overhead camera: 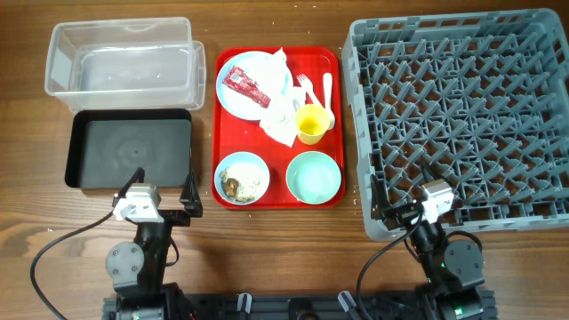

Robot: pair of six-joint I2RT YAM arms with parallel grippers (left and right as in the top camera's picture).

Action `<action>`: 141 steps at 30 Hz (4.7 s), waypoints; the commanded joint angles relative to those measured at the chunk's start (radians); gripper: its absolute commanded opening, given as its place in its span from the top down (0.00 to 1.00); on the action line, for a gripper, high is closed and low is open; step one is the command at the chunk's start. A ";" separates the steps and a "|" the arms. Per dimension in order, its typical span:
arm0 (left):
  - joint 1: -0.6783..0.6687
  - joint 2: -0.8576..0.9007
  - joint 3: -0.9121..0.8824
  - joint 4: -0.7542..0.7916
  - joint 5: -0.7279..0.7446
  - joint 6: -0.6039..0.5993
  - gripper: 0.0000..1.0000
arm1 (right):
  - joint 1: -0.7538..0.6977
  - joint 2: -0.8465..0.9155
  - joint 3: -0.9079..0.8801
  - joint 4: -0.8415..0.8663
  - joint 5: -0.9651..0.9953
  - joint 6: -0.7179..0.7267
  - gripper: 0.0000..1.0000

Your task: Sort waste into correct bins and load items into the dishwasher rack

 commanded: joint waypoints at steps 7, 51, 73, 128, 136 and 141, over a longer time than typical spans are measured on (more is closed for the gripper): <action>0.006 -0.011 -0.008 0.000 0.009 -0.013 0.00 | -0.003 0.006 -0.001 0.002 -0.009 0.006 0.00; 0.006 -0.011 -0.008 0.000 0.002 -0.013 0.00 | -0.003 0.006 -0.001 0.002 -0.009 0.006 0.00; 0.006 -0.011 -0.008 0.000 0.002 -0.013 0.00 | -0.003 0.006 -0.001 0.002 -0.009 0.006 0.00; 0.006 0.221 0.255 -0.030 0.002 -0.013 0.00 | -0.003 0.006 -0.001 0.002 -0.009 0.006 0.00; 0.006 0.496 0.493 -0.143 0.002 -0.013 0.00 | -0.003 0.006 -0.001 0.002 -0.009 0.006 0.00; 0.006 0.652 0.668 -0.251 0.003 -0.013 0.00 | -0.003 0.006 -0.001 0.002 -0.009 0.006 0.00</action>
